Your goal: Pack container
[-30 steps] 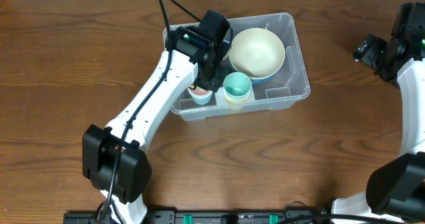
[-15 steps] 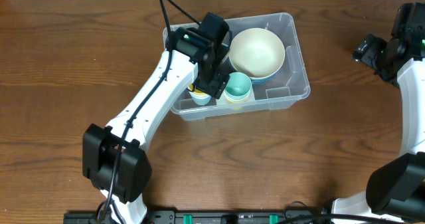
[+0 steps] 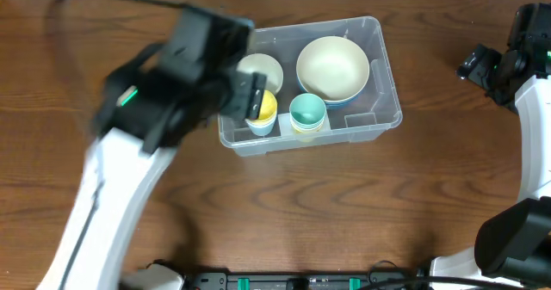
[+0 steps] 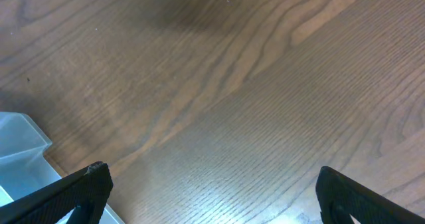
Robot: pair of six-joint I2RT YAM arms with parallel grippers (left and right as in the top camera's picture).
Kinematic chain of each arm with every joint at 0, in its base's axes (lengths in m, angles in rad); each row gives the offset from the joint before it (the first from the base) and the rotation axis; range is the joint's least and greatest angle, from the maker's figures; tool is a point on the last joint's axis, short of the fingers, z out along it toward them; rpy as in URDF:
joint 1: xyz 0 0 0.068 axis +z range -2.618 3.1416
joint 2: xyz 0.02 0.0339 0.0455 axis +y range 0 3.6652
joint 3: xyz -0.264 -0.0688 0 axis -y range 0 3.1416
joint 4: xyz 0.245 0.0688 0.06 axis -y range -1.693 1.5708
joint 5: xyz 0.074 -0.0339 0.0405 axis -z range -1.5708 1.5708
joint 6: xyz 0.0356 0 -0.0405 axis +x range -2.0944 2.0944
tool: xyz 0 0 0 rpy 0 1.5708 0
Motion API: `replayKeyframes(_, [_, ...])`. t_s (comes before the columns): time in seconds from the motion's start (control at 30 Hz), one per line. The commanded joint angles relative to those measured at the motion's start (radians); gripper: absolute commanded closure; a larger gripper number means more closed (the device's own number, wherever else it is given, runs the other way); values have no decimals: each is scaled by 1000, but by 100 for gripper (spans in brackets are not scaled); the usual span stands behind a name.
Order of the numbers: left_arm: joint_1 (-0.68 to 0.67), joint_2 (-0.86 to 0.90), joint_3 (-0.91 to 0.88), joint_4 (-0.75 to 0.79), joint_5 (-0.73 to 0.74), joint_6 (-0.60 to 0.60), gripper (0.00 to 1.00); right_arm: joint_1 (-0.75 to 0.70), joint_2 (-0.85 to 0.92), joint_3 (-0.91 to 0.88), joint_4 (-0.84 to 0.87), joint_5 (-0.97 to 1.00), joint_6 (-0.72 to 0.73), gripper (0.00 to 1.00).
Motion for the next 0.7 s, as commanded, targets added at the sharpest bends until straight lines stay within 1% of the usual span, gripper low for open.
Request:
replayKeyframes(0.0, [2, -101, 11, -27, -11, -35, 2, -5, 0, 3, -1, 4, 14, 1])
replayKeyframes(0.23, [0, -266, 11, -41, 7, -42, 2, -5, 0, 3, -1, 4, 14, 1])
replayKeyframes(0.3, [0, -300, 11, -100, -24, -11, 2, -5, 0, 3, -1, 4, 14, 1])
replayKeyframes(0.37, [0, -330, 11, -152, -27, -11, 2, -5, 0, 3, -1, 4, 14, 1])
replayKeyframes(0.43, [0, -365, 11, -215, -35, 43, 2, -5, 0, 3, -1, 4, 14, 1])
replayKeyframes(0.5, [0, -402, 11, -273, -44, 52, 2, -5, 0, 3, -1, 4, 14, 1])
replayKeyframes(0.53, [0, -421, 11, -292, -55, 40, 2, -5, 0, 3, -1, 4, 14, 1])
replayKeyframes(0.57, [0, -448, 11, -304, -80, 3, 2, -5, 0, 3, -1, 4, 14, 1])
replayKeyframes(0.67, [0, -517, 11, -310, -134, -64, 2, -5, 0, 3, -1, 4, 14, 1])
